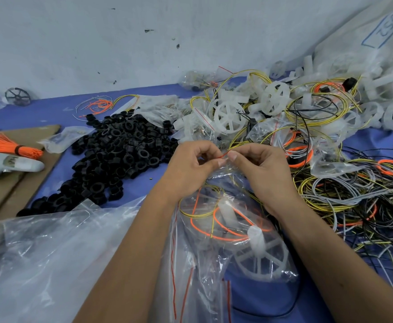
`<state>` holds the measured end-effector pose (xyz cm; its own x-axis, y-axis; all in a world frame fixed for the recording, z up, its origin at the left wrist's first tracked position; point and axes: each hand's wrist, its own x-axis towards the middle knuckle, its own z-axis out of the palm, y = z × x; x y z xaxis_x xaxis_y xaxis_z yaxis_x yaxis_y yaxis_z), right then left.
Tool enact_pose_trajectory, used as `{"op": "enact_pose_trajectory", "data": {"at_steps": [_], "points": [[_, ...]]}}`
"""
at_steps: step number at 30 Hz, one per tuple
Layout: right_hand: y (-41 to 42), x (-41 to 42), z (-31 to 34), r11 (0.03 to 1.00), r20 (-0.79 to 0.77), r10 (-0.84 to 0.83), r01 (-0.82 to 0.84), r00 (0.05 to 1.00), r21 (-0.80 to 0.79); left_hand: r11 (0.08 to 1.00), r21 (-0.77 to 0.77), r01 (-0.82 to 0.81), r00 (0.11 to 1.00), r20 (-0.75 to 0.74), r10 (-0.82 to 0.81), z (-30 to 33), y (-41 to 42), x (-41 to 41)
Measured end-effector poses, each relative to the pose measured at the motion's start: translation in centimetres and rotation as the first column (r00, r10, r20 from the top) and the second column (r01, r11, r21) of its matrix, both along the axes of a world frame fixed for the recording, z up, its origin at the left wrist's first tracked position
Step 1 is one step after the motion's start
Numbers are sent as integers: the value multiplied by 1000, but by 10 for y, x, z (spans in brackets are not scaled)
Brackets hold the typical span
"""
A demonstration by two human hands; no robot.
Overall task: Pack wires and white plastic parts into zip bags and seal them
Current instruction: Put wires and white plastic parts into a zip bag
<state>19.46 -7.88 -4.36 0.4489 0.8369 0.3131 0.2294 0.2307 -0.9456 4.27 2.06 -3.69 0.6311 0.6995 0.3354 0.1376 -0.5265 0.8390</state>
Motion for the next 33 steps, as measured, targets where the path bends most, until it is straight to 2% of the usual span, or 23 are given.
{"op": "enact_pose_trajectory", "data": {"at_steps": [5, 11, 16, 26, 33], "points": [[1, 1, 0, 999, 46, -34, 34, 998, 3, 1000, 10, -1, 1000, -8, 1, -1, 1, 1], [3, 0, -2, 998, 27, -53, 52, 998, 19, 999, 7, -52, 998, -45, 53, -3, 4, -1], [2, -2, -2, 1000, 35, 28, -27, 999, -13, 999, 0, -45, 999, -26, 45, -2, 3, 0], [1, -1, 0, 1000, -28, -20, 20, 999, 0, 999, -36, -19, 997, -73, 17, 0, 9, -11], [2, -3, -2, 997, -13, 67, -67, 998, -31, 1000, 12, -2, 994, -106, 3, 2, 5, -7]]}}
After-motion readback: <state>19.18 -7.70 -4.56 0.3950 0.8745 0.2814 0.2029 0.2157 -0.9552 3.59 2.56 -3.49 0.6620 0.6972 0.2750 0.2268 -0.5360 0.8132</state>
